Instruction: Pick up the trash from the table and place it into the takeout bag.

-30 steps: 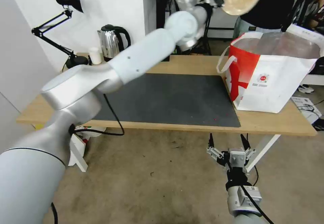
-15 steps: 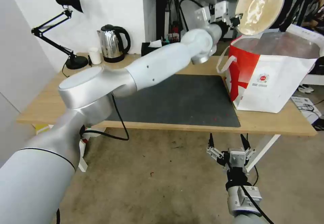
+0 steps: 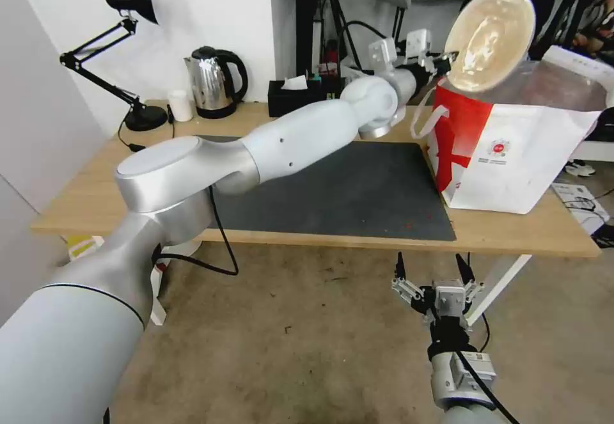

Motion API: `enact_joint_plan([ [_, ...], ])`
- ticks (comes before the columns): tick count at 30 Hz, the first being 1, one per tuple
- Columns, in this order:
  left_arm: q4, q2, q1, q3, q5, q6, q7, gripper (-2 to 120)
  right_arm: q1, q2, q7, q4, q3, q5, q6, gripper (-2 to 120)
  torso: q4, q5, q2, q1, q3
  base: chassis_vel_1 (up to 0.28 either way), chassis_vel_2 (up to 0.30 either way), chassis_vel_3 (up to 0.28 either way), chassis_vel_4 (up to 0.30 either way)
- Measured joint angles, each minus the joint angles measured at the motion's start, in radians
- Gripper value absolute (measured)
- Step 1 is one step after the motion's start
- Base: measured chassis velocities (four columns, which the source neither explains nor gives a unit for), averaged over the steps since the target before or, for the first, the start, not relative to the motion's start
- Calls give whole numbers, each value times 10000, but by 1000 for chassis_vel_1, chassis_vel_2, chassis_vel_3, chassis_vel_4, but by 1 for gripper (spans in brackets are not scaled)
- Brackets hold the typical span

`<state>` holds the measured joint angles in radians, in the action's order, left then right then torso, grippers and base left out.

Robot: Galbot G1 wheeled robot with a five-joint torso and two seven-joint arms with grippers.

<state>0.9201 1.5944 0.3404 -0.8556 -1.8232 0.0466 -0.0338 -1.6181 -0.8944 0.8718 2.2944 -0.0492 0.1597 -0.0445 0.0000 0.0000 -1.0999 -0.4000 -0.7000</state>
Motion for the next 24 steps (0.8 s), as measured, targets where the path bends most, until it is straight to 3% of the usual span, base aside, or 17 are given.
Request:
enact_joint_plan([
  [10, -24, 0, -75, -62, -1, -1, 72, 0, 0, 0, 0, 1, 0, 0, 0, 100, -1, 0, 0, 0, 0, 0, 0, 0, 0],
  [24, -388, -14, -564, -389, 240, -210, 636, 0, 0, 0, 0, 0, 0, 0, 0, 100, 0, 0, 0, 0, 0, 0, 0, 0, 0],
])
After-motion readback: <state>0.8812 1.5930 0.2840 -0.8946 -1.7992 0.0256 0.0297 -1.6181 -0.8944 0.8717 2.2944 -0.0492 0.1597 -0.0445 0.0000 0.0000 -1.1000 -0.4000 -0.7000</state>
